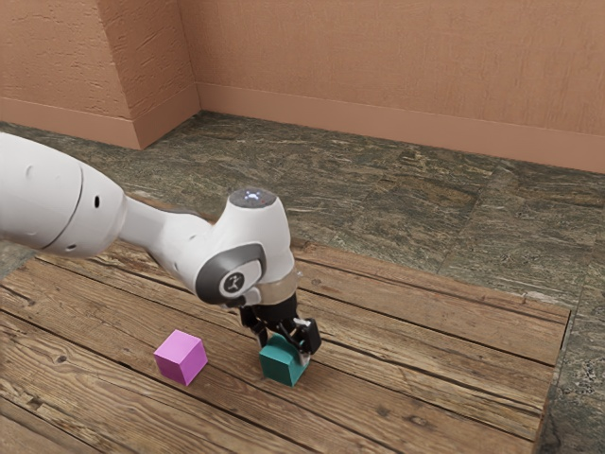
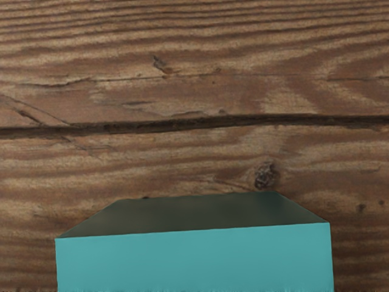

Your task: Pick up the blue block with one arm, and put the blue block on the pink block with one arm

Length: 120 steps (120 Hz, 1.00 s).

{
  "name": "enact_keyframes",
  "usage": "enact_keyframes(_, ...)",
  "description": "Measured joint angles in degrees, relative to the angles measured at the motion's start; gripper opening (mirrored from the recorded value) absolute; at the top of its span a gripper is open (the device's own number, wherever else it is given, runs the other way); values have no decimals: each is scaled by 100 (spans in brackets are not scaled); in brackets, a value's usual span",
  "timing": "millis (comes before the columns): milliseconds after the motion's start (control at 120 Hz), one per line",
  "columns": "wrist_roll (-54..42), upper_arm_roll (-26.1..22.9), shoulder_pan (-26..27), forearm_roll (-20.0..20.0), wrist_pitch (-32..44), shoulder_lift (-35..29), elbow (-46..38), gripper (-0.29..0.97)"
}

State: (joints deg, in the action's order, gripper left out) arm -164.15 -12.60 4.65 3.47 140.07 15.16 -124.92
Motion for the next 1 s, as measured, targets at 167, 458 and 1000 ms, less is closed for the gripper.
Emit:
enact_keyframes(167, 14, 3, 0, 3, 37, 14, -1, 68)
enact_keyframes(458, 56, 3, 0, -2, 60, 77, -4, 59)
enact_keyframes(1000, 204, 14, 0, -20, 100, 197, 5, 41)
